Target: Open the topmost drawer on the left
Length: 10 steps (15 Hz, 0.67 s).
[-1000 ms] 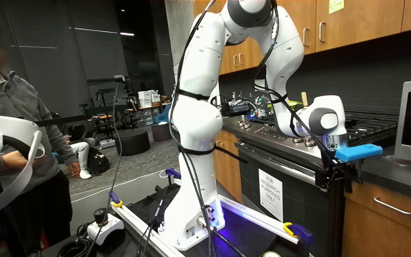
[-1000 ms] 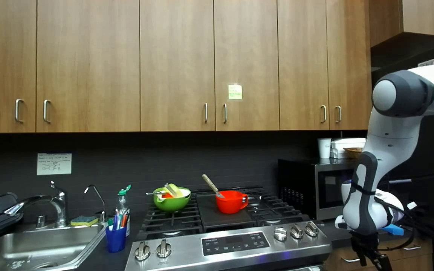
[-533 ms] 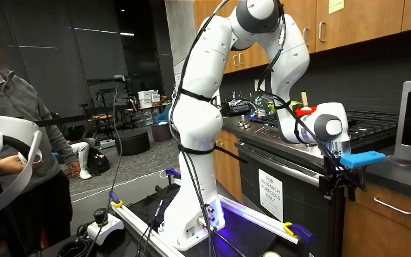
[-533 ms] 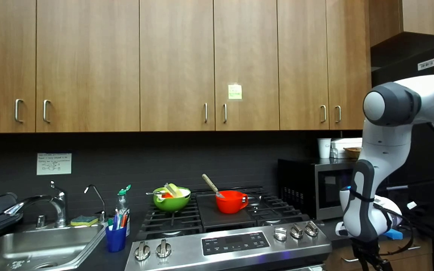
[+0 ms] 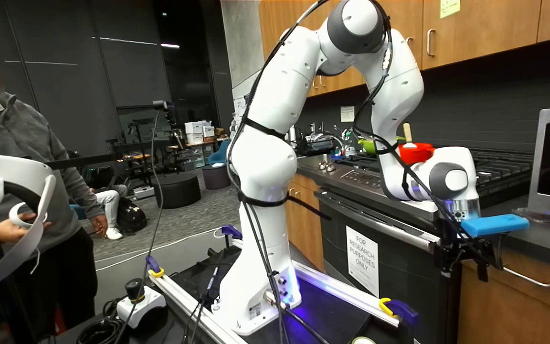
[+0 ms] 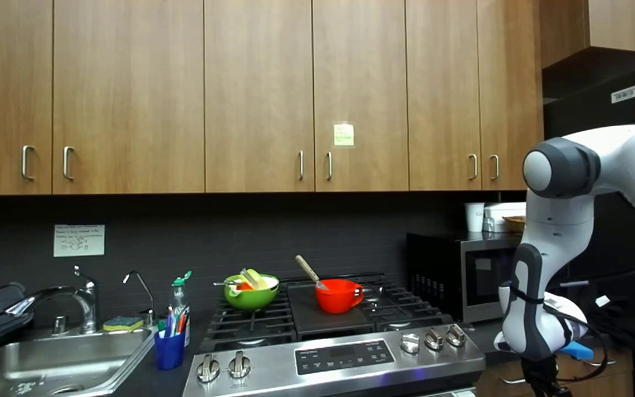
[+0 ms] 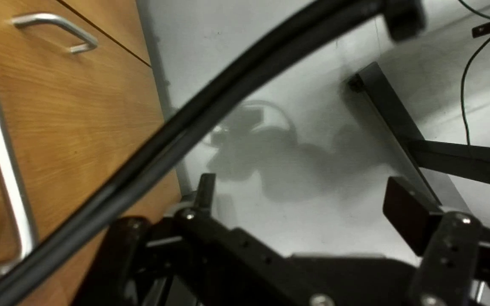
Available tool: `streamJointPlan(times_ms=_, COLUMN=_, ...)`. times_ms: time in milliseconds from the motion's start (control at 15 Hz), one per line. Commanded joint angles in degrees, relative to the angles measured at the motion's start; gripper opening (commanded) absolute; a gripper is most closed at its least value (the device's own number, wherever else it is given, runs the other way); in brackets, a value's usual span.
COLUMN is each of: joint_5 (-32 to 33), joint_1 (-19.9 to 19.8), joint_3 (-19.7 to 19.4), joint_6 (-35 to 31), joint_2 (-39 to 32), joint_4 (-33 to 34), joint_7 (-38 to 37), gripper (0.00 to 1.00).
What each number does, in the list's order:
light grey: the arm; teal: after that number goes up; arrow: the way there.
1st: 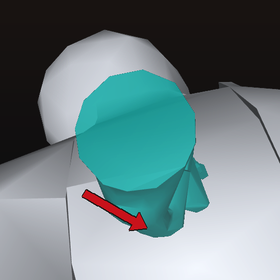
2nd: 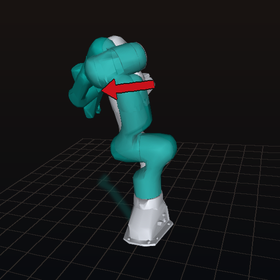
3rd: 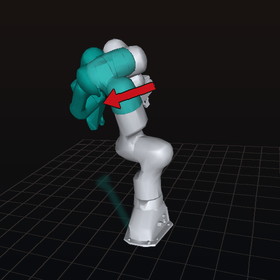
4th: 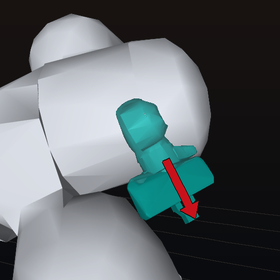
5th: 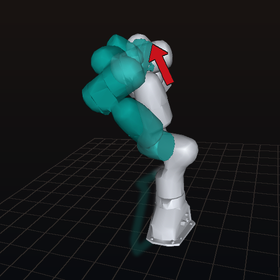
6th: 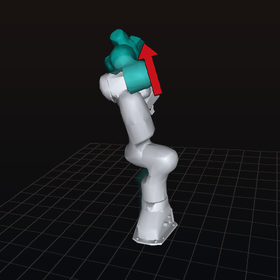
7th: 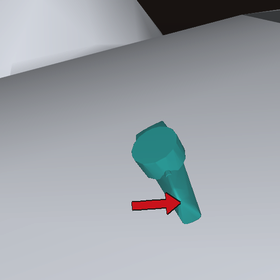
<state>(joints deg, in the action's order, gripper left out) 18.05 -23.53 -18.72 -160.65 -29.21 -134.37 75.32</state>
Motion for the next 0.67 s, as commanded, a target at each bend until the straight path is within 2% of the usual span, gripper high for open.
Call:
streamJointPlan(times_ms=0, joint_5=-1.8, joint_1=-2.8, joint_3=1.4, joint_6=-2.3, joint_2=-2.9, joint_4=2.4, joint_7=-2.8, gripper=1.00)
streamJointPlan(times_ms=333, joint_5=-4.4, joint_1=-7.1, joint_3=4.7, joint_6=-5.6, joint_2=-3.7, joint_4=3.2, joint_7=-4.3, gripper=1.00)
streamJointPlan(times_ms=600, joint_5=-6.6, joint_1=-11.1, joint_3=8.2, joint_6=-10.3, joint_2=-1.5, joint_4=1.7, joint_7=-3.7, gripper=1.00)
